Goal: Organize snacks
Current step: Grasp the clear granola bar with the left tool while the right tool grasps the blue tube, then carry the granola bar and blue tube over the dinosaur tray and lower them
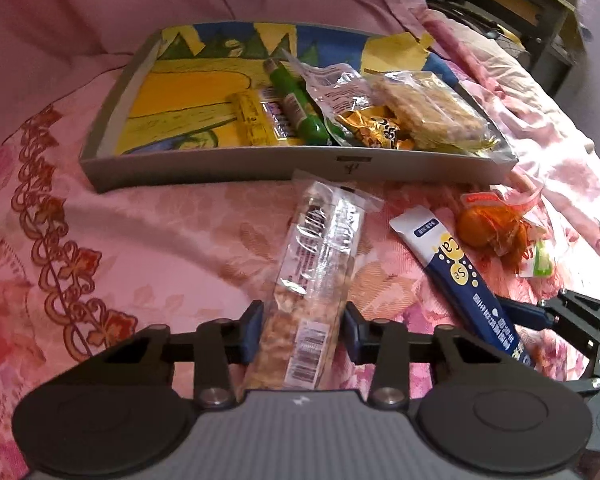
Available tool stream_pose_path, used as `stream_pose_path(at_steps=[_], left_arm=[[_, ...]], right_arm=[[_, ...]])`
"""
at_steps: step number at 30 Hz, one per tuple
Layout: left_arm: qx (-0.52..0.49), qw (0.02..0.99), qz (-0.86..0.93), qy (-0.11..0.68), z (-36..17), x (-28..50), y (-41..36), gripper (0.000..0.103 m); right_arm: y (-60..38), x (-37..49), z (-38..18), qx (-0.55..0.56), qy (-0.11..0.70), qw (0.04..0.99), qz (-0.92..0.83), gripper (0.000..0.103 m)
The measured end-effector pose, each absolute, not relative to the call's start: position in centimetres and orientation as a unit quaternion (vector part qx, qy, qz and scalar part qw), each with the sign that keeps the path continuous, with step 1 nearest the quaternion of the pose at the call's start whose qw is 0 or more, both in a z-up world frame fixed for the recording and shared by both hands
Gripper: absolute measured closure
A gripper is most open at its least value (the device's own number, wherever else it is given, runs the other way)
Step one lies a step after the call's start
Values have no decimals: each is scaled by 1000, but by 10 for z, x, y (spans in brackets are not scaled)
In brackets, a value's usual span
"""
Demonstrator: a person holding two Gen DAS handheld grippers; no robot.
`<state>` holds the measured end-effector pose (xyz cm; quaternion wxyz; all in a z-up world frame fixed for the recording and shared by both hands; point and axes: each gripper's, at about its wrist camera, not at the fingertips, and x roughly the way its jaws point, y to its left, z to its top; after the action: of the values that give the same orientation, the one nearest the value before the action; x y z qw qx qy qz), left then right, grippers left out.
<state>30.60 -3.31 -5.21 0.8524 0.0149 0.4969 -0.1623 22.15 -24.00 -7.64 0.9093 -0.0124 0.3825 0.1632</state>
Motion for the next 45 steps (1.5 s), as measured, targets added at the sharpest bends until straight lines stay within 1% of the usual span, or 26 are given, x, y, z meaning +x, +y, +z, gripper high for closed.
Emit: stream_pose_path(at_steps=[1, 2, 9, 14, 18, 24, 31, 35, 40, 45], left_arm=[[19, 852, -158, 498, -52, 304, -36, 62], [22, 852, -155, 500, -52, 302, -39, 64], [24, 844, -123, 521, -49, 282, -56, 65], [11, 843, -83, 532, -45, 265, -59, 65], [15, 849, -66, 525, -37, 252, -56, 65], [12, 868, -49, 495, -15, 243, -46, 65], [-1, 897, -45, 440, 17, 255, -47, 65], [-20, 909, -48, 414, 31, 277, -56, 65], [-34, 924, -51, 378, 40, 313, -74, 65], [-46, 932, -54, 355, 39, 350, -92, 65]], right_arm=[[-239, 221, -76, -16, 381, 910, 162, 55], [-239, 220, -75, -20, 380, 911, 161, 62], [-227, 211, -72, -75, 365, 914, 159, 68], [-209, 195, -69, -159, 325, 919, 157, 70], [-205, 186, -63, -189, 290, 925, 154, 70], [-212, 180, -48, -178, 248, 943, 130, 70], [-223, 182, -31, -167, 188, 963, 101, 70], [-237, 193, -18, -137, 162, 974, 81, 70], [-257, 226, -3, -99, 139, 984, 56, 70], [-281, 270, 1, -47, 149, 987, 41, 70]])
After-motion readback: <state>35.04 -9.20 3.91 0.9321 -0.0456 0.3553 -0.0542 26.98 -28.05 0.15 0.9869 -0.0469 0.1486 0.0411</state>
